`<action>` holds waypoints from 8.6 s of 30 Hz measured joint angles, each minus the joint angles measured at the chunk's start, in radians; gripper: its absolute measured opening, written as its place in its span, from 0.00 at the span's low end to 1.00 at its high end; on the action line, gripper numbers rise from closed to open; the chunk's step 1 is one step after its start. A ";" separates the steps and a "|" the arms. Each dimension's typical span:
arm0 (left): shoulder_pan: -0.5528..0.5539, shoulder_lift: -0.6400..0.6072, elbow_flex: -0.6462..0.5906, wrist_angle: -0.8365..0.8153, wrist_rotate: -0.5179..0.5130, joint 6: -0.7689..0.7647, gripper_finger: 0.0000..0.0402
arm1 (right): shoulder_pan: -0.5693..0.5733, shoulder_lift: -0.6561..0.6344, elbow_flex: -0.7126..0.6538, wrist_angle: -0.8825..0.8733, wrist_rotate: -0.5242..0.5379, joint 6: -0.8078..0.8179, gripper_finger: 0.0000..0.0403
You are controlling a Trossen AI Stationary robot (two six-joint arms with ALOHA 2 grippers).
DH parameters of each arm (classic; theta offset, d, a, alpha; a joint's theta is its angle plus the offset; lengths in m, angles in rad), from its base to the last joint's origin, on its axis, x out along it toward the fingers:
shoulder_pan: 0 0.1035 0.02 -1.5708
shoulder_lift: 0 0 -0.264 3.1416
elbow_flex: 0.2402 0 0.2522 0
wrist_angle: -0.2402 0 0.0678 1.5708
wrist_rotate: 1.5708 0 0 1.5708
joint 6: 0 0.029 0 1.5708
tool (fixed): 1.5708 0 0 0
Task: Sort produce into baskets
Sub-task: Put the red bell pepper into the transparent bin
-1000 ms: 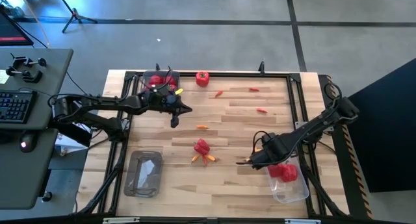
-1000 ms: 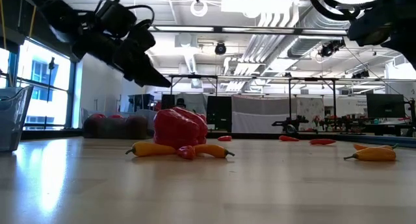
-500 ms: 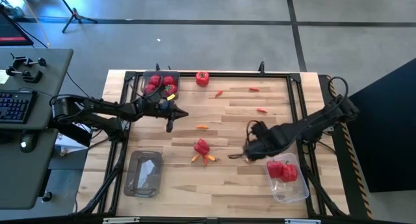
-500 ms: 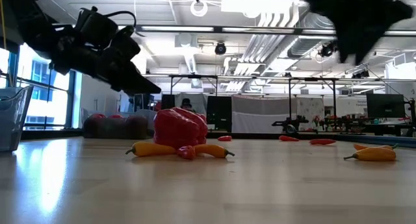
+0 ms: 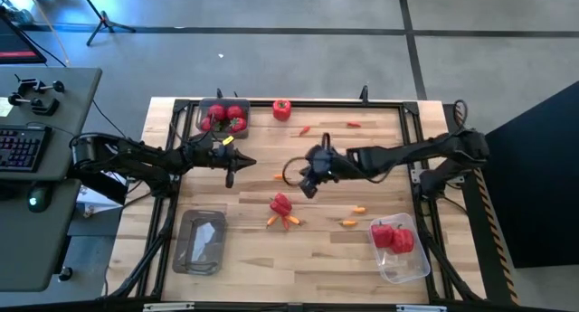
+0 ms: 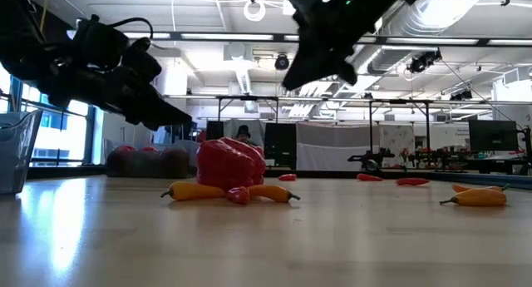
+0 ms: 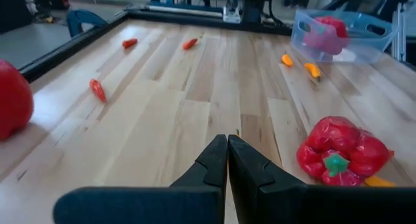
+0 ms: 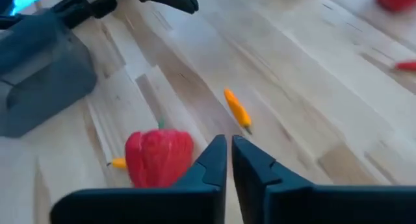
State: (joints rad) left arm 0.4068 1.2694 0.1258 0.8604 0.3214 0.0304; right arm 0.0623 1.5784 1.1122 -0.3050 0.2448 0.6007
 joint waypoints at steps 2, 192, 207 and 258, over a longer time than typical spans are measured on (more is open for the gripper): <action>0.009 0.000 -0.021 0.038 0.000 -0.009 0.00 | -0.035 0.029 0.000 0.047 -0.044 -0.028 0.08; 0.051 0.000 -0.031 -0.055 -0.072 -0.021 0.00 | -0.639 0.778 0.911 -0.223 -0.281 -0.528 0.33; 0.051 0.000 -0.031 -0.056 -0.072 -0.028 0.00 | -0.551 0.688 1.043 -0.454 -0.279 -0.580 0.02; 0.050 0.000 -0.031 -0.095 -0.066 -0.026 0.00 | 0.672 0.209 0.562 -1.264 -0.338 1.149 0.01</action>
State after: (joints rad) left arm 0.4572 1.2694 0.0952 0.7656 0.2549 0.0040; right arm 0.7345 1.7871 1.6745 -1.5694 -0.0934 1.7494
